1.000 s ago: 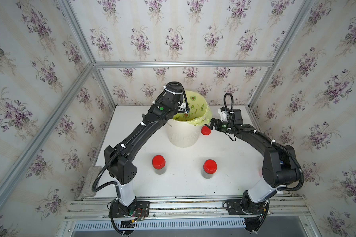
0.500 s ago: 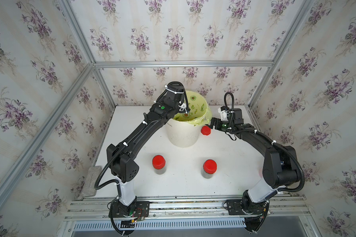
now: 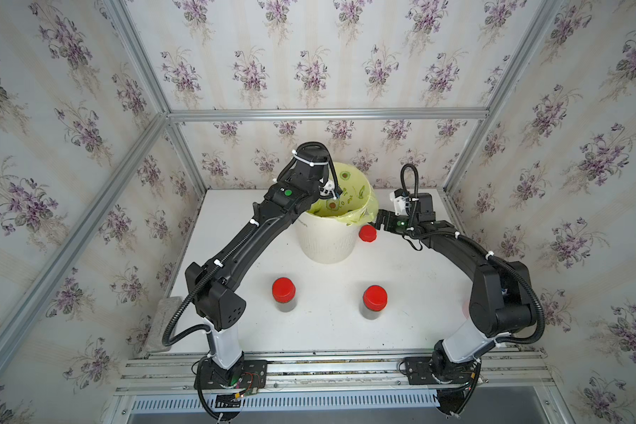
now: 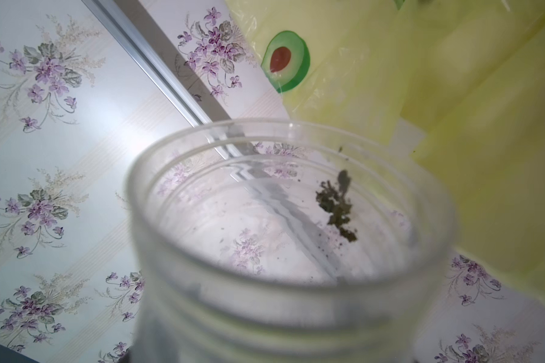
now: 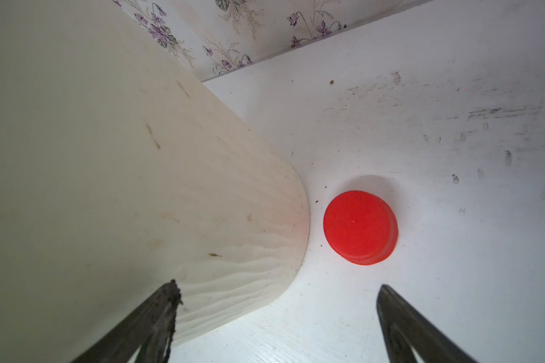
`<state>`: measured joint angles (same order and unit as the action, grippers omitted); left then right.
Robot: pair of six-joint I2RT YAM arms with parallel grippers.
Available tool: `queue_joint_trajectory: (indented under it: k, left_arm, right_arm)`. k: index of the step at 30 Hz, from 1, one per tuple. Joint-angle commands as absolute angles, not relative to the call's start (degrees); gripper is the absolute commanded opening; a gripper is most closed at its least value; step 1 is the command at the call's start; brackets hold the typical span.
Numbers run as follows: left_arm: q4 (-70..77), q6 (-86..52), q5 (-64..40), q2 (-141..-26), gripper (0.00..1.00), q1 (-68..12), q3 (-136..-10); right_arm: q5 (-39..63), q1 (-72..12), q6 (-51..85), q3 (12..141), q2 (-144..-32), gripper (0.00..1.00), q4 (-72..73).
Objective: Empty moldy tea leaves from jars
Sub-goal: Pour the moldy tea leaves from the jar into the trash bin.
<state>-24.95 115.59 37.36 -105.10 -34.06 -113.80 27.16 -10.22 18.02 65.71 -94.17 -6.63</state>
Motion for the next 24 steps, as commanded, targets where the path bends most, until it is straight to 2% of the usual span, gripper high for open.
queue_joint_trajectory:
  k: [1, 14, 20, 24]
  left_arm:
    - [-25.22, 118.88, 36.62, -105.73, 0.67, -33.66, -112.94]
    - [-25.77, 120.34, 34.07, -106.53, 0.68, -34.27, -119.18]
    - [-27.77, 118.61, 35.93, -105.29, 0.68, -33.67, -113.74]
    - [-27.77, 119.52, 35.81, -106.22, 0.68, -34.24, -118.14]
  right_arm:
    - [28.18, -10.23, 18.72, 65.83, -93.86, 0.96, -5.81]
    - [28.85, -10.26, 18.66, 66.17, -93.92, 0.96, -6.20]
    - [29.05, -10.23, 19.18, 65.13, -92.76, 0.96, -5.27]
    - [29.26, -10.27, 18.92, 65.39, -92.61, 0.96, -5.98]
